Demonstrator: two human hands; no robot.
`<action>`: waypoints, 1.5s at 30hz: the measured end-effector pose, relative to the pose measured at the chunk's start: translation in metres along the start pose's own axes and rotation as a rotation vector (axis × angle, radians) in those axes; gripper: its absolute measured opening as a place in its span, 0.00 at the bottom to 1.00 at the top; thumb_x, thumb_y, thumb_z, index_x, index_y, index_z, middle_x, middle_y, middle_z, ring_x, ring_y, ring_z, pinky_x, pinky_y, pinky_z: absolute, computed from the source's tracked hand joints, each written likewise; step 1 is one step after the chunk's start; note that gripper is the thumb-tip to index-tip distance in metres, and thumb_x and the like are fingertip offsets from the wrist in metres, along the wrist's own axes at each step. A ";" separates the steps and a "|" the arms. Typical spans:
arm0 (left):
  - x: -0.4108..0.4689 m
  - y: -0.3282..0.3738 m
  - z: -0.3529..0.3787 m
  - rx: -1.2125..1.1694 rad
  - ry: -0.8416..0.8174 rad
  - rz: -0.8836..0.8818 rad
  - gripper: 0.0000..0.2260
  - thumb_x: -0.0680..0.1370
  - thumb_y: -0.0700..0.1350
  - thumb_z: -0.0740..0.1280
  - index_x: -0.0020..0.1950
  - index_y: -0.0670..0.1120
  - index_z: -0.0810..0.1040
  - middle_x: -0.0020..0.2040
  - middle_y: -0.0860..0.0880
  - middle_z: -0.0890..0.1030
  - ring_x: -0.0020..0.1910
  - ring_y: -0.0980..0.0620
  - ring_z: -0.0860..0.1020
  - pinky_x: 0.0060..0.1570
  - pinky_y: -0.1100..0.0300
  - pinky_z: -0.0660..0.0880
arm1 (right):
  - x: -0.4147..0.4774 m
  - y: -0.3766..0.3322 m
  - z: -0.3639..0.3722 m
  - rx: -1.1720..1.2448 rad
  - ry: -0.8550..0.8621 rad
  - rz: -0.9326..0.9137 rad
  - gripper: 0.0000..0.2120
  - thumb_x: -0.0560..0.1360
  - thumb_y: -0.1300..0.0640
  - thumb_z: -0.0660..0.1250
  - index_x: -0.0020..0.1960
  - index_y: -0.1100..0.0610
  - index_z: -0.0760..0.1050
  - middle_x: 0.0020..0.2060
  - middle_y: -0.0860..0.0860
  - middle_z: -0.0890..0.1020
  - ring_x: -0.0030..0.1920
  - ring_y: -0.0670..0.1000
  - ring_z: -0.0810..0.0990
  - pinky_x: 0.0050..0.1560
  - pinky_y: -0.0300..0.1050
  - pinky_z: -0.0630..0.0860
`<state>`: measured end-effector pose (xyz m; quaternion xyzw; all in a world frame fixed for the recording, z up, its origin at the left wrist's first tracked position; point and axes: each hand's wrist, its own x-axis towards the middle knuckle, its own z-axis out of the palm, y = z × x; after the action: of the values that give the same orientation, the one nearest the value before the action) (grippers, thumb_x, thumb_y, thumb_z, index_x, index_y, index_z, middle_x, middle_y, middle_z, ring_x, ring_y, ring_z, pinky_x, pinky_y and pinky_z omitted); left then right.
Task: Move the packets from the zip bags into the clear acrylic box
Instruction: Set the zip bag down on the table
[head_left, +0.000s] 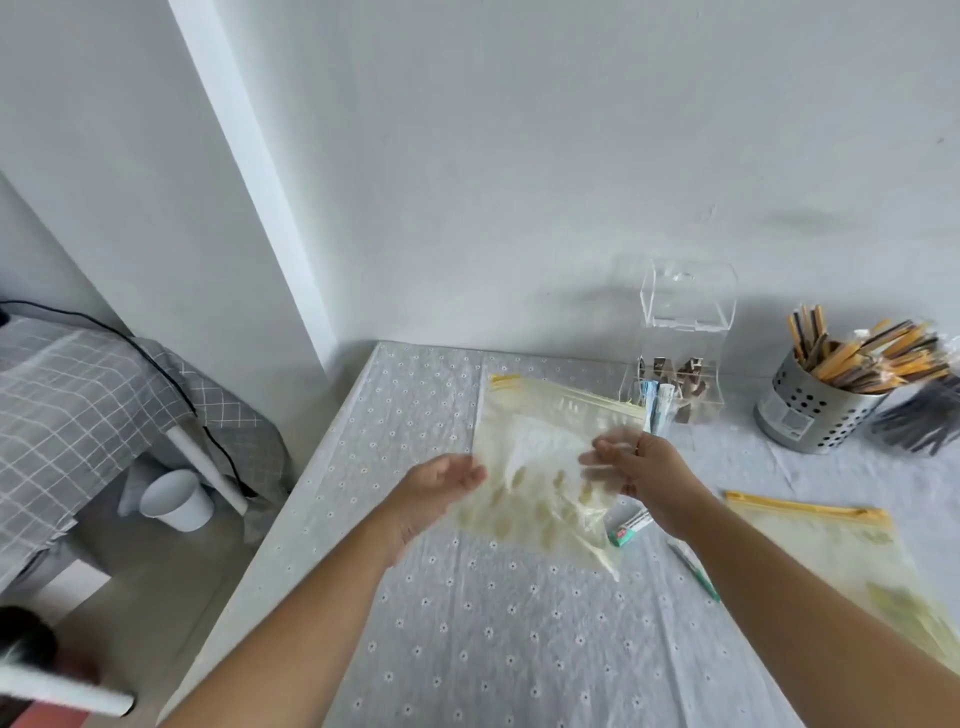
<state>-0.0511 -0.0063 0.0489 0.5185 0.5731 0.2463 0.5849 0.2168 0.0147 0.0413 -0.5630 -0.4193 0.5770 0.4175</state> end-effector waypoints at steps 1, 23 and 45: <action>0.003 -0.010 0.002 0.003 -0.014 -0.050 0.19 0.70 0.63 0.67 0.53 0.53 0.77 0.51 0.54 0.79 0.53 0.55 0.75 0.53 0.58 0.69 | 0.000 0.005 0.004 0.035 0.012 0.027 0.04 0.77 0.64 0.63 0.44 0.59 0.74 0.38 0.55 0.85 0.33 0.49 0.85 0.32 0.40 0.76; 0.040 -0.087 0.001 0.424 0.441 -0.115 0.21 0.73 0.57 0.68 0.57 0.45 0.69 0.47 0.48 0.76 0.44 0.49 0.77 0.42 0.57 0.73 | 0.041 0.066 0.051 -0.490 0.308 0.147 0.27 0.75 0.57 0.68 0.71 0.53 0.63 0.57 0.54 0.80 0.56 0.55 0.78 0.53 0.50 0.75; 0.069 -0.120 0.039 1.233 0.142 0.105 0.40 0.68 0.70 0.28 0.75 0.50 0.31 0.76 0.48 0.32 0.75 0.50 0.33 0.74 0.51 0.38 | 0.026 0.134 0.065 -1.412 -0.160 -0.239 0.36 0.69 0.33 0.29 0.74 0.46 0.33 0.74 0.46 0.35 0.76 0.48 0.37 0.75 0.47 0.36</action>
<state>-0.0358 0.0013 -0.0938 0.7706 0.6212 -0.0675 0.1257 0.1504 -0.0012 -0.0933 -0.6048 -0.7803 0.1581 -0.0176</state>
